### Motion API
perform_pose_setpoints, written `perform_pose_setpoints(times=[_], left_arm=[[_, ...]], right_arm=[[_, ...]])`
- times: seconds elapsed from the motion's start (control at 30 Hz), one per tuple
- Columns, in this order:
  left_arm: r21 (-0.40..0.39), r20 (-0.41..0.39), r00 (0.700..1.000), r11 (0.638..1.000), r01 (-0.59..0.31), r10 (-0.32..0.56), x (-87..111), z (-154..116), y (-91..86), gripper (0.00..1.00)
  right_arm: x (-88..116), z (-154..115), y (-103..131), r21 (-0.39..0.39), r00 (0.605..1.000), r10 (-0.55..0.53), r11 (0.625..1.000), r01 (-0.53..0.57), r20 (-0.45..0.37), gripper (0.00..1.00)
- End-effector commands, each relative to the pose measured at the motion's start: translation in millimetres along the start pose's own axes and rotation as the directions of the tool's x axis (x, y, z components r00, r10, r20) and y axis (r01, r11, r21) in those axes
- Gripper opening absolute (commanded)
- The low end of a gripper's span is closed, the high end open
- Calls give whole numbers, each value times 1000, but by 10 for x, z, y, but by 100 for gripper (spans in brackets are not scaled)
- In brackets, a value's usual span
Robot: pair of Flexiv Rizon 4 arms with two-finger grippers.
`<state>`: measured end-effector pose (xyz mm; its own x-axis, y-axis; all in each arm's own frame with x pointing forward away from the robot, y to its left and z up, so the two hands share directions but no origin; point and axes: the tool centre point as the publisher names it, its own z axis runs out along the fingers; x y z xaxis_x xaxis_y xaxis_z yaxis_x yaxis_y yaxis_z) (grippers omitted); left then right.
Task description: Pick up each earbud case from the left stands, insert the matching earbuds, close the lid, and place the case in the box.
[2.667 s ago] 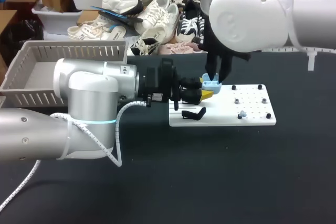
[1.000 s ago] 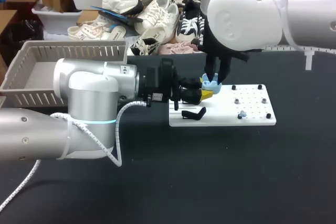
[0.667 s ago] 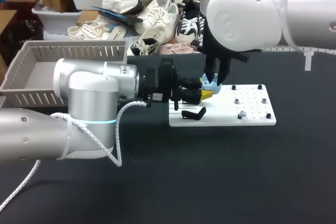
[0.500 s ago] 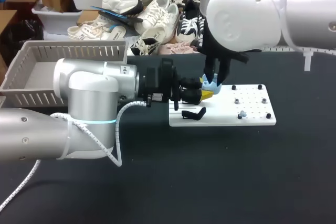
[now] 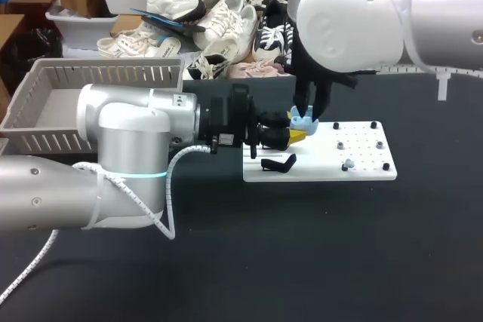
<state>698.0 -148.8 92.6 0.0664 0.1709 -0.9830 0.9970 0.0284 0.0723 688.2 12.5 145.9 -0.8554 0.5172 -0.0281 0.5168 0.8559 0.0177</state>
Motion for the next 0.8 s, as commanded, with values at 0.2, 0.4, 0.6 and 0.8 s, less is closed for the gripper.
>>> perform_pose_setpoints(times=[0.2,0.4,0.6,0.8], left_arm=[[-1,4,1000,1000,-1,1,8,2,-1,0],[-1,4,1000,1000,-1,1,8,2,-1,0],[-1,4,1000,1000,-1,1,8,2,-1,0],[-1,4,1000,1000,-1,1,8,2,-1,0]], right_arm=[[-23,-18,-23,-2,1000,9,1000,-9,6,0],[-32,-19,-40,-3,1000,14,1000,-14,6,0],[-32,-3,-55,-3,1000,18,1000,-18,1,0],[-31,3,-55,-5,1000,16,1000,-16,-4,0]])
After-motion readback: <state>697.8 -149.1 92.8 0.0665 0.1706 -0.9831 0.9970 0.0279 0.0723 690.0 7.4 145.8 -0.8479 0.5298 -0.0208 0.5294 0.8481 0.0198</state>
